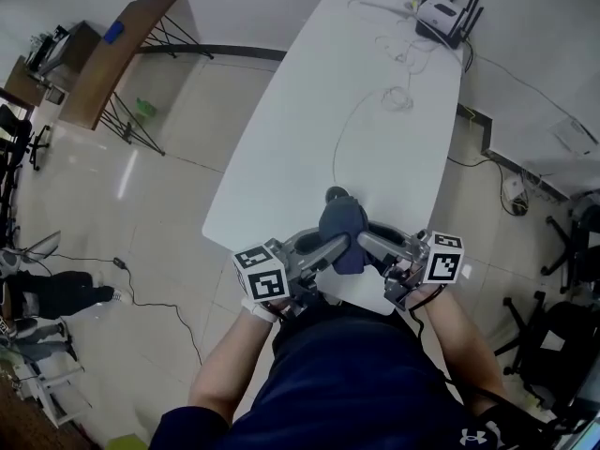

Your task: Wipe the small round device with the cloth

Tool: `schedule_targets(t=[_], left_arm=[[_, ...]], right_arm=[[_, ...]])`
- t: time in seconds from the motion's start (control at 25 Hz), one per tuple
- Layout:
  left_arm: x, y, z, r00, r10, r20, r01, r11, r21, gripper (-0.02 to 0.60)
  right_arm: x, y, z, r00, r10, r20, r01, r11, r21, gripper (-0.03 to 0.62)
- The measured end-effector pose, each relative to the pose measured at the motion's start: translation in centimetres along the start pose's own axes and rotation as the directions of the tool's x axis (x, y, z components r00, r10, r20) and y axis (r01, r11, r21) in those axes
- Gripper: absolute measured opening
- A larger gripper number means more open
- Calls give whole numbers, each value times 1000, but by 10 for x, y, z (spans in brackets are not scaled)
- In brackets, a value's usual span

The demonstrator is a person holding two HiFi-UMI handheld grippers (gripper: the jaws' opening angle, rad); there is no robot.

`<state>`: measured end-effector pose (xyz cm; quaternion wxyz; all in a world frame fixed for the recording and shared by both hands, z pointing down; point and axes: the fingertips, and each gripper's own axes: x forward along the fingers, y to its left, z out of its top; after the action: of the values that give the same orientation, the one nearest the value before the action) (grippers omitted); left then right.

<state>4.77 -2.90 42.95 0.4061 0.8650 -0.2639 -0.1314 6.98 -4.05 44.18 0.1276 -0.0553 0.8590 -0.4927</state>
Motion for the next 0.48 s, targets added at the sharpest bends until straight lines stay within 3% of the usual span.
schedule_targets(t=[0.04,0.12,0.2,0.24,0.28,0.36,0.44,0.48], left_arm=[[-1,6,2,997,70,-17,-68,994,87,69],[-6,20,8,974,223,-45,-205,945,255,71],[-12,35,11,930,359,-71,-301,861,411,71],[-15,43,11,903,421,-88,-328,806,492,71],[-18,52,9,868,485,-104,-342,738,582,71],[-24,71,4,783,611,-118,-318,556,768,71],[-24,80,-1,712,696,-98,-203,337,919,71],[-21,81,-4,692,718,-81,-109,215,970,71]], right_arm=[[-5,-5,5,999,-27,20,27,1000,-9,127],[-16,-16,16,995,-78,66,79,997,-10,127],[-26,-26,25,987,-125,96,126,992,-4,121],[-30,-31,27,983,-151,105,152,988,-8,113],[-33,-35,28,977,-179,114,182,983,-14,103],[-37,-43,28,961,-240,138,245,969,-18,93],[-39,-51,26,941,-297,160,303,953,-14,91],[-40,-55,26,928,-331,168,339,941,-18,87]])
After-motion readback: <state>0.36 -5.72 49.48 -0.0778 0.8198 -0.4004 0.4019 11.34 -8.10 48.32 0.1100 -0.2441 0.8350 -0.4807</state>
